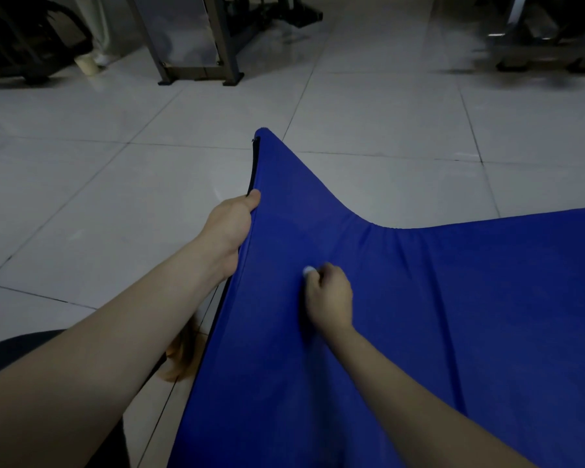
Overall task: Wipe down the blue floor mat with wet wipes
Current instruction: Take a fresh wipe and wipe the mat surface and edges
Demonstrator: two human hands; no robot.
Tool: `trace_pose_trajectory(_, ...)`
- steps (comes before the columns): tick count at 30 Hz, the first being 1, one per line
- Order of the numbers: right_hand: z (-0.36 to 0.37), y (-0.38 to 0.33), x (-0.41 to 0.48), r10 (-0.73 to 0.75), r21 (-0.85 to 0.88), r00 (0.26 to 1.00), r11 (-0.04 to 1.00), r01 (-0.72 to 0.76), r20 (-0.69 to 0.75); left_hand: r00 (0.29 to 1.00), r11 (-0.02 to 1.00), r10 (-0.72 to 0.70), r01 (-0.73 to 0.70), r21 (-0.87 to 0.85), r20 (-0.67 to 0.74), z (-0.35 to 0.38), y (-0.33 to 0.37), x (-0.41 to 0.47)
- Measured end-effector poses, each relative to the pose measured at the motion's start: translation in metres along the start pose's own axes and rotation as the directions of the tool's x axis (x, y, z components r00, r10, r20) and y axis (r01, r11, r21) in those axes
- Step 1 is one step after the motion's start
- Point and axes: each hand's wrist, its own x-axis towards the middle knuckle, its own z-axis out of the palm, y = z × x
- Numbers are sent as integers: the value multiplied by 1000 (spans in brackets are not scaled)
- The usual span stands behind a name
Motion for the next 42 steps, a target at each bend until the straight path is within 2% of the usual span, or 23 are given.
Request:
trace_pose_trajectory(2,4,-54,-16,-170,111,985,979,169,-6,1000,1000,-6,6,1,-20,0,0,1)
trace_pose_trajectory(4,6,-96,-36,-386,131,923,915,381,8,998,1000,-10,8,-27,-57,-1,1,2)
trace_pose_trajectory(6,7,-108,-46,-530,85,848,845,527,6,998,998,-22,19,-58,-58,-1,2,2)
trace_pose_trajectory(8,8,-92,-39,-579,-11,815,815,579,-8,999,998,-28,25,-62,-46,-3,1,4)
trace_pose_trajectory(10,10,-57,-24,-504,-70,863,862,502,-18,999,999,-15,14,-36,-38,-5,1,5)
trace_pose_trajectory(12,9,-9,-15,-339,-95,941,937,336,-16,1000,999,-11,10,-38,-22,-6,0,5)
trace_pose_trajectory(14,1,43,-12,-157,-135,987,978,160,36,1000,999,-20,20,-32,-4,-4,1,2)
trace_pose_trajectory(17,-12,82,-16,64,-196,997,979,-56,33,1000,999,-21,21,-45,3,-1,1,-1)
trace_pose_trajectory(19,-8,64,-19,125,-114,992,986,-123,3,1000,999,-24,24,-44,2,0,1,0)
trace_pose_trajectory(23,8,-32,-35,-52,153,998,987,56,-35,1000,999,-13,12,-35,-13,1,-2,2)
trace_pose_trajectory(25,12,-74,-50,-230,205,973,953,223,9,999,998,-10,8,-58,-44,-1,-2,4)
trace_pose_trajectory(28,14,-92,-63,-516,150,856,846,511,-1,996,1000,-11,9,-18,-94,-3,3,5)
trace_pose_trajectory(30,15,-71,-58,-611,45,791,790,611,-11,996,1000,-4,4,-1,-84,-5,2,7)
trace_pose_trajectory(31,16,-51,-52,-613,-1,790,790,613,-3,998,1000,-8,7,-21,-64,-5,2,6)
trace_pose_trajectory(34,12,13,-36,-449,-92,893,889,448,11,999,999,-15,14,-37,-37,-5,0,5)
trace_pose_trajectory(37,-4,73,-27,-144,-172,984,972,160,104,1000,999,-16,16,-47,-15,-4,-1,3)
trace_pose_trajectory(40,-14,91,-21,93,-259,990,964,-63,107,1000,998,-19,18,-52,-14,-3,-3,4)
trace_pose_trajectory(42,-6,64,-21,152,-221,984,967,-128,92,1000,998,-17,16,-59,-15,-2,-3,4)
